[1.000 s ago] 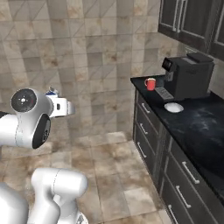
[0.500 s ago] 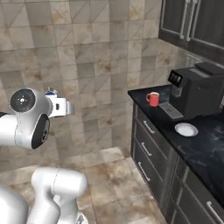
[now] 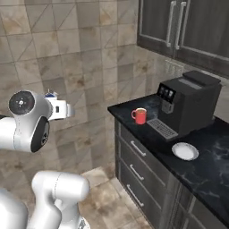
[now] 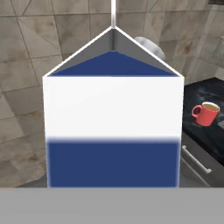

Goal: Take a sugar cube from the saucer and place it inside the coffee. Then, grab milk from the fridge and place it next to the coffee on the counter to sweeten the coffee.

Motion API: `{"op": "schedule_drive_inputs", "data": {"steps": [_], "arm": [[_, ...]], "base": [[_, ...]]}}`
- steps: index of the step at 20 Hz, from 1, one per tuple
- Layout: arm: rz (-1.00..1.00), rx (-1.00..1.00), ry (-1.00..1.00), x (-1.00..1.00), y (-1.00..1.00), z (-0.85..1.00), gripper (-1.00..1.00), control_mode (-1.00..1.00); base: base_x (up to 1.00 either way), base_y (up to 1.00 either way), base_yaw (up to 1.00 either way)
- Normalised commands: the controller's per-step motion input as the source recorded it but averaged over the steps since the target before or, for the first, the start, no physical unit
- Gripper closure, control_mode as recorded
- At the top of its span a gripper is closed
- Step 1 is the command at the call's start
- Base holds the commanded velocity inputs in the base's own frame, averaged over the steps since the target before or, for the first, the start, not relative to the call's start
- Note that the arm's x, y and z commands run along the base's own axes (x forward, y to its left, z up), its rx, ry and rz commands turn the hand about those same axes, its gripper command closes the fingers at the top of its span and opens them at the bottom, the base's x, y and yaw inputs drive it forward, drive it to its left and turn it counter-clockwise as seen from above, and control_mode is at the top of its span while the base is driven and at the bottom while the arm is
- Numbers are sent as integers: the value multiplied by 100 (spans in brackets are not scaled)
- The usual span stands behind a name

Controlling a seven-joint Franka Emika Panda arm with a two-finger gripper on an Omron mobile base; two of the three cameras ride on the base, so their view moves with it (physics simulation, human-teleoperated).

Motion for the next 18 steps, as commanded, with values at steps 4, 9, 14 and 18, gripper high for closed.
{"op": "schedule_drive_inputs", "data": {"steps": [4,9,14,18], "arm": [[0,0,0,0,0,0,100,100],[0,0,0,0,0,0,100,100],[0,0,0,0,0,0,100,100],[0,0,0,0,0,0,100,100]], "base": [[85,8,-43],[65,14,-44],[36,44,-51],[19,62,-56]]}}
